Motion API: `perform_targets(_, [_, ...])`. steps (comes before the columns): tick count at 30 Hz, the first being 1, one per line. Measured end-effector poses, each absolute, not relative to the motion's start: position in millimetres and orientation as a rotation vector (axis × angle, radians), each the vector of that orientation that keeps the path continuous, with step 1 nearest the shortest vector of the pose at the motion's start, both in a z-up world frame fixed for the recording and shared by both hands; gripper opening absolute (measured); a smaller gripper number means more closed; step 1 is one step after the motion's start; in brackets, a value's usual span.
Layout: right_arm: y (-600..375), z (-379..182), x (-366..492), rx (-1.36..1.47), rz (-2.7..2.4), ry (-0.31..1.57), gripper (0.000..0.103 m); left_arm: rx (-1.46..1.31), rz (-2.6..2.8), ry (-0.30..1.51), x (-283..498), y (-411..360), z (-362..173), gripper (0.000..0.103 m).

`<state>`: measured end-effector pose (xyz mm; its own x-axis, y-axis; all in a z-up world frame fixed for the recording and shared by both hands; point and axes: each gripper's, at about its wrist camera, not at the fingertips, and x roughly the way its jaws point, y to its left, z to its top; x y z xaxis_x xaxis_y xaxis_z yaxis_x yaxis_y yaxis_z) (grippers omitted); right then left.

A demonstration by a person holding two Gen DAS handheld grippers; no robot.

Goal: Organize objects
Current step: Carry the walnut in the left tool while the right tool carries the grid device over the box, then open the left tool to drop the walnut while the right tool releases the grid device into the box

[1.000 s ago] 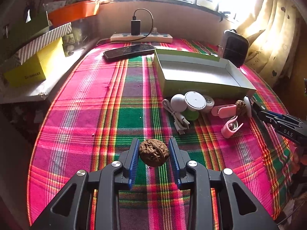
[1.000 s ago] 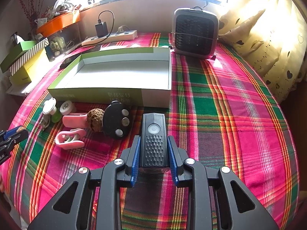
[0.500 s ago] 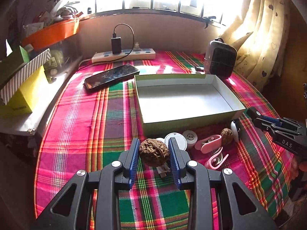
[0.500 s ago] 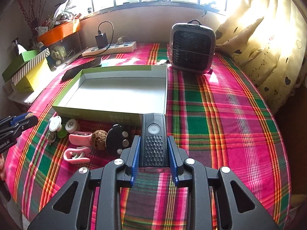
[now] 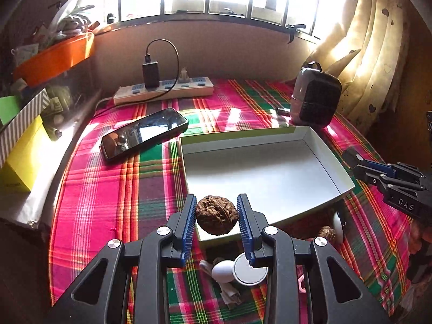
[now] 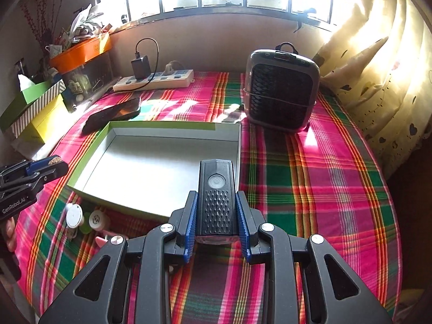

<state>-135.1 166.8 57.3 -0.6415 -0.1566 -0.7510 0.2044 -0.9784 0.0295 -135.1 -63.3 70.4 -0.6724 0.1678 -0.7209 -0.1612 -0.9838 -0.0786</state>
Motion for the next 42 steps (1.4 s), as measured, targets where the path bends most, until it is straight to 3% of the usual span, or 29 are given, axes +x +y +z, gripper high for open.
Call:
perform_targets(22, [141.7,22.3,-213.3,1.322,-2.615,0.106,0.028,-1.287,2.645,0.012,-234.7,-38.4,37.2,0.029])
perform_targets(42, [133.7,13.5,-223.2,1.327,-2.636,0.162,0.028,-1.32,2.647,0.065,-249.0,-34.9,19.5,0.029])
